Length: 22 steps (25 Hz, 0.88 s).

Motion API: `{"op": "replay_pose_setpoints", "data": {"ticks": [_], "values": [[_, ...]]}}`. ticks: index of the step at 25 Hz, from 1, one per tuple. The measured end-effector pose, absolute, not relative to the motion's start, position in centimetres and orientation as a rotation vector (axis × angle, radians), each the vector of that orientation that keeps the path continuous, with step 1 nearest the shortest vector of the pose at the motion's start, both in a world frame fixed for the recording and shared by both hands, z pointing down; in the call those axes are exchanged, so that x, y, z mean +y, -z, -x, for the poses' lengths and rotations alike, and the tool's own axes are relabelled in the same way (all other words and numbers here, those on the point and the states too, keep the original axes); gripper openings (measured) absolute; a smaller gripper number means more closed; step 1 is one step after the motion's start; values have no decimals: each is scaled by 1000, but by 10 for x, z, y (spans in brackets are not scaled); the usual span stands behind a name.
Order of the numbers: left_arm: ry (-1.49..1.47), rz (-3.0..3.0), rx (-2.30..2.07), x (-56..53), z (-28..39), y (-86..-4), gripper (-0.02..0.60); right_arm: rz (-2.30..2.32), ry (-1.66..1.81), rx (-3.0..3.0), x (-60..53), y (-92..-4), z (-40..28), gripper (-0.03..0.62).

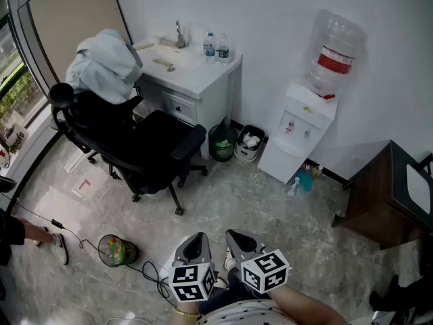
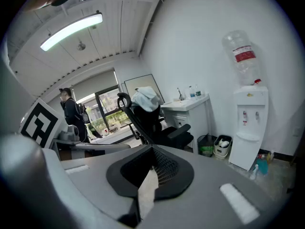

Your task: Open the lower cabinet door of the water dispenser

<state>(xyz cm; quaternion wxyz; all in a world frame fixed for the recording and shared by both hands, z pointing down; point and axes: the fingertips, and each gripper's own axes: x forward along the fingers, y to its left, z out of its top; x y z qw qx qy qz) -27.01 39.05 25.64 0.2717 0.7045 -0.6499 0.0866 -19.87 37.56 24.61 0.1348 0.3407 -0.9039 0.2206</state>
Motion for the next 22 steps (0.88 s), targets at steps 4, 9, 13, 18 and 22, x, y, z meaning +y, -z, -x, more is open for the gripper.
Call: {"op": "replay_pose_setpoints", "data": {"ticks": [4,9,13,18,22], "values": [[-266,-1949,-1693,341,255,-268,6,-1066,-659,-2616,325,-254,183,-2],[-329,-2025,-1614,256,233,-275,6,-1178,-692,-2590,244,-262,161,-2],[-359,-2097,-1554,172,206,-268,6,-1255,-700,-2569,169,-256,136,-2],[-387,-2191,-1470,71,153,-267,6,-1399,-683,-2496,83,-256,80,-2],[-465,-2244,-1373,20,111,-284,6,-1572,-706,-2369,41,-269,32,-2]]}}
